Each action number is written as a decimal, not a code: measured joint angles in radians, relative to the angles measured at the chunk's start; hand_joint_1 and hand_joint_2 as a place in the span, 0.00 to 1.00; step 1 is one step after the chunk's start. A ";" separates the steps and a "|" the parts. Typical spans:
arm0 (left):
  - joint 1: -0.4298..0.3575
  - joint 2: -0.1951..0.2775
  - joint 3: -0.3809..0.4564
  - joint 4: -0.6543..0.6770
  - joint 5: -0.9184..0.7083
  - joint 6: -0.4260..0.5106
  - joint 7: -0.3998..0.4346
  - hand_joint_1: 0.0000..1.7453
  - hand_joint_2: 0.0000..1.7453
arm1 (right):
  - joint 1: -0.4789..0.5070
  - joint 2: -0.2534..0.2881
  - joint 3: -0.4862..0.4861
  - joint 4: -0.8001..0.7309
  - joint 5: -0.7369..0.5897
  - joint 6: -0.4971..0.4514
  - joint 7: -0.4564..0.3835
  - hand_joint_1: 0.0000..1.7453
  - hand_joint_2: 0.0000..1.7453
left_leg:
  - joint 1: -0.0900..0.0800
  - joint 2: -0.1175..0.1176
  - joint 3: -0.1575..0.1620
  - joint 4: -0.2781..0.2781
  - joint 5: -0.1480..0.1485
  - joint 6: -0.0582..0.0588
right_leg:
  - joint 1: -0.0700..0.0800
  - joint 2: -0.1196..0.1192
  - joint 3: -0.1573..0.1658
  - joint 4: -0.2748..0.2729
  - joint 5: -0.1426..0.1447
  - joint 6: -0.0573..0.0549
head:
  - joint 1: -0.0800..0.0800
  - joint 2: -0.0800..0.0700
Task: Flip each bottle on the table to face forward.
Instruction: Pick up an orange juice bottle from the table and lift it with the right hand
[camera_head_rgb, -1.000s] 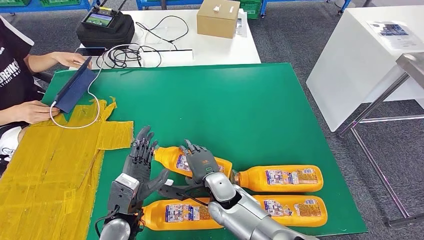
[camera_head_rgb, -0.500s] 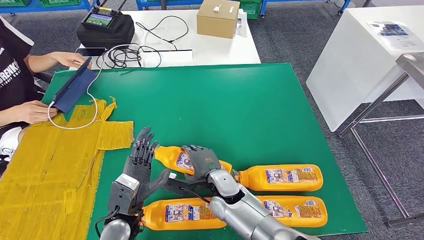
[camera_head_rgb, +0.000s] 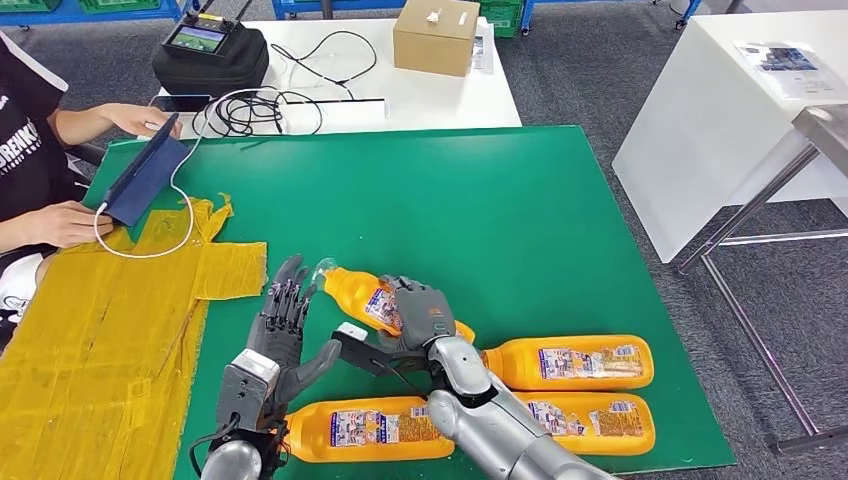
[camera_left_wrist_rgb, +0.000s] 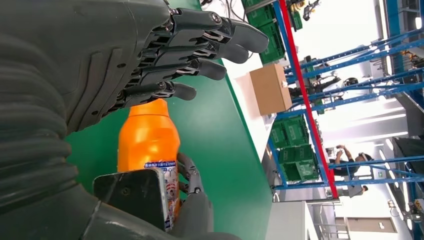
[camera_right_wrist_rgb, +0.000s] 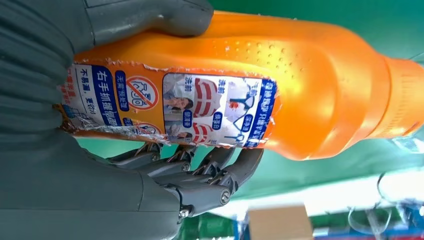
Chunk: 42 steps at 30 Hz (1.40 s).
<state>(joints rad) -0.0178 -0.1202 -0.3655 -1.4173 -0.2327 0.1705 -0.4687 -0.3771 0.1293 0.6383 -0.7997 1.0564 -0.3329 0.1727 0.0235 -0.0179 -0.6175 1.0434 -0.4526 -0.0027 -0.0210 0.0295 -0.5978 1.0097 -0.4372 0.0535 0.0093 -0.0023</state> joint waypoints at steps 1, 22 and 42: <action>0.002 0.000 0.000 -0.001 -0.001 0.000 0.000 0.00 1.00 | 0.006 0.000 -0.004 -0.008 0.025 -0.038 0.014 1.00 1.00 | 0.000 0.000 0.000 0.000 0.000 0.000 | 0.000 0.000 0.000 0.000 0.000 0.000 | 0.000 0.000; -0.007 0.000 0.000 0.044 0.100 -0.030 -0.018 0.00 1.00 | 0.269 0.018 -0.190 -0.398 -0.689 0.005 -0.573 1.00 1.00 | 0.000 0.000 0.000 0.000 0.000 0.000 | 0.000 0.000 -0.001 0.000 0.000 0.000 | 0.000 0.000; -0.048 0.000 -0.012 0.103 0.141 -0.055 -0.017 0.00 1.00 | 0.225 0.016 -0.106 -0.316 -0.725 0.225 -0.562 0.99 1.00 | 0.000 0.000 0.000 0.000 0.000 0.000 | 0.000 0.000 0.000 0.000 0.000 0.000 | 0.000 0.000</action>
<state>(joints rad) -0.0662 -0.1202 -0.3777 -1.3145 -0.0918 0.1156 -0.4857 -0.1525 0.1452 0.5319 -1.1155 0.3313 -0.1075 -0.3895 0.0236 -0.0178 -0.6178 1.0433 -0.4526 -0.0028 -0.0209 0.0294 -0.5981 1.0096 -0.4373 0.0535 0.0093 -0.0023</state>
